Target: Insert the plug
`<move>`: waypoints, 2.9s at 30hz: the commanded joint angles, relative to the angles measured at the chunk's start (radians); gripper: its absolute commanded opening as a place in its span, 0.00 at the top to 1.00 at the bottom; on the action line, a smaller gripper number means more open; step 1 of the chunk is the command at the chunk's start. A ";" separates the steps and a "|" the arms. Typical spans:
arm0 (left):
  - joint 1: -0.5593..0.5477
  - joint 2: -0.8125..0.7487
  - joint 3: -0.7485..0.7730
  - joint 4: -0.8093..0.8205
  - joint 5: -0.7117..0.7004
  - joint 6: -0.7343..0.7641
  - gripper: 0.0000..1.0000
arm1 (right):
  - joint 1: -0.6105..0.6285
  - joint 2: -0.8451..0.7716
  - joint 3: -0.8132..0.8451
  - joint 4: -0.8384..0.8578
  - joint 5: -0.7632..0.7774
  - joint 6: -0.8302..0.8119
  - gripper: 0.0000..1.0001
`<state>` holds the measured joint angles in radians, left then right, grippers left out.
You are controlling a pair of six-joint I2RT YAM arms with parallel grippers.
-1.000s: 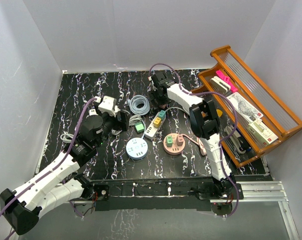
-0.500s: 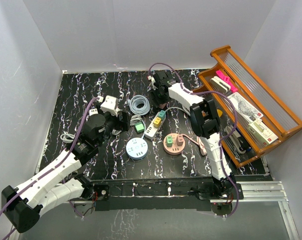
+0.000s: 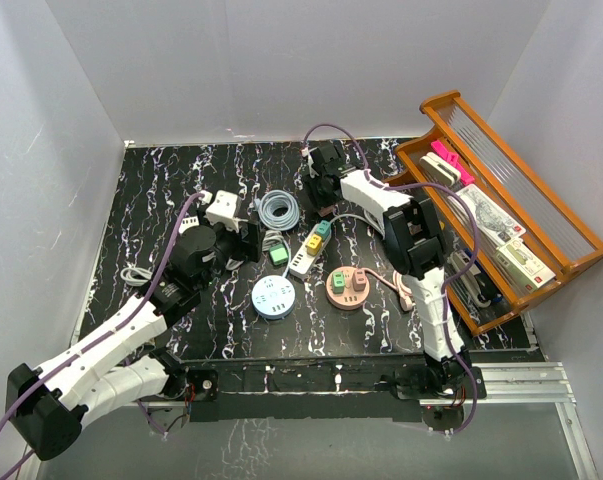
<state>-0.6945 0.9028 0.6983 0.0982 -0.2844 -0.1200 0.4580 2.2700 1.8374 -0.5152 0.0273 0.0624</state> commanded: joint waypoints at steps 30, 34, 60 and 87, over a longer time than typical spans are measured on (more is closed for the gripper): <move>0.004 0.001 0.018 0.332 0.447 -0.389 0.22 | 0.349 -1.200 -0.917 0.368 0.359 1.527 0.66; -0.010 0.045 0.025 0.359 0.470 -0.403 0.28 | 0.350 -1.206 -0.947 0.371 0.301 1.682 0.66; -0.218 0.240 0.053 0.510 0.041 -0.234 0.45 | 0.350 -1.188 -0.948 0.333 0.249 1.967 0.69; -0.217 0.287 0.112 0.400 0.083 -0.275 1.00 | 0.340 -1.167 -0.955 0.368 0.270 1.855 0.36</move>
<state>-0.9131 1.2236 0.7502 0.5468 -0.1776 -0.4286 0.7967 1.1152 0.8692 -0.2348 0.2882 1.9907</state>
